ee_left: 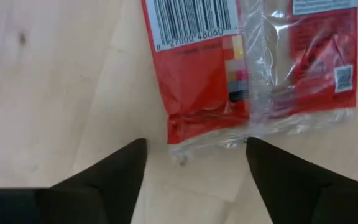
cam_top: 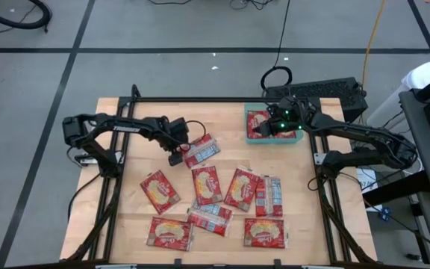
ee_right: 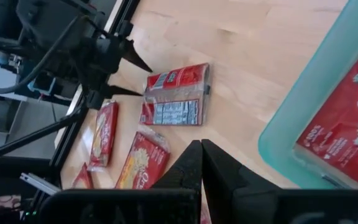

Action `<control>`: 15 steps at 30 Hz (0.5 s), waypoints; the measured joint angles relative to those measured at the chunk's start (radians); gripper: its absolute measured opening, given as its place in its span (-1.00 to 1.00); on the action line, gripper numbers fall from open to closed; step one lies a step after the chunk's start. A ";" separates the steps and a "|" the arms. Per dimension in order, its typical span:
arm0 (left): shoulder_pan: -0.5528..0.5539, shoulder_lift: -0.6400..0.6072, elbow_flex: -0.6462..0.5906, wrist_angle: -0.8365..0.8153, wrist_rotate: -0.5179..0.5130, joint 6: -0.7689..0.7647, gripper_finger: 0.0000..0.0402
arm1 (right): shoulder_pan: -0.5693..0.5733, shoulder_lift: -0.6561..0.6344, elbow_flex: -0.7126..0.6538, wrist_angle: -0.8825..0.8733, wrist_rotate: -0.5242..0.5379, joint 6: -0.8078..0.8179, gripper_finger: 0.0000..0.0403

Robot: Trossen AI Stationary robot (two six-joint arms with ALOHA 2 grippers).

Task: Sort popcorn bags into baskets
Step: Put the red popcorn bag into the light blue bin

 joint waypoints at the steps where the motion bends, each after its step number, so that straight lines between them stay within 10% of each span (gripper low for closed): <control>1: 0.000 0.009 -0.009 0.017 -0.003 0.000 0.30 | 0.004 0.000 0.000 0.000 0.002 0.000 -1.00; 10: 0.005 0.016 -0.022 0.213 0.033 0.058 -0.84 | 0.007 0.000 0.000 0.001 -0.001 0.045 -1.00; 15: 0.015 0.014 -0.020 0.268 0.084 0.008 -0.95 | 0.008 0.000 0.000 0.028 -0.002 0.082 -1.00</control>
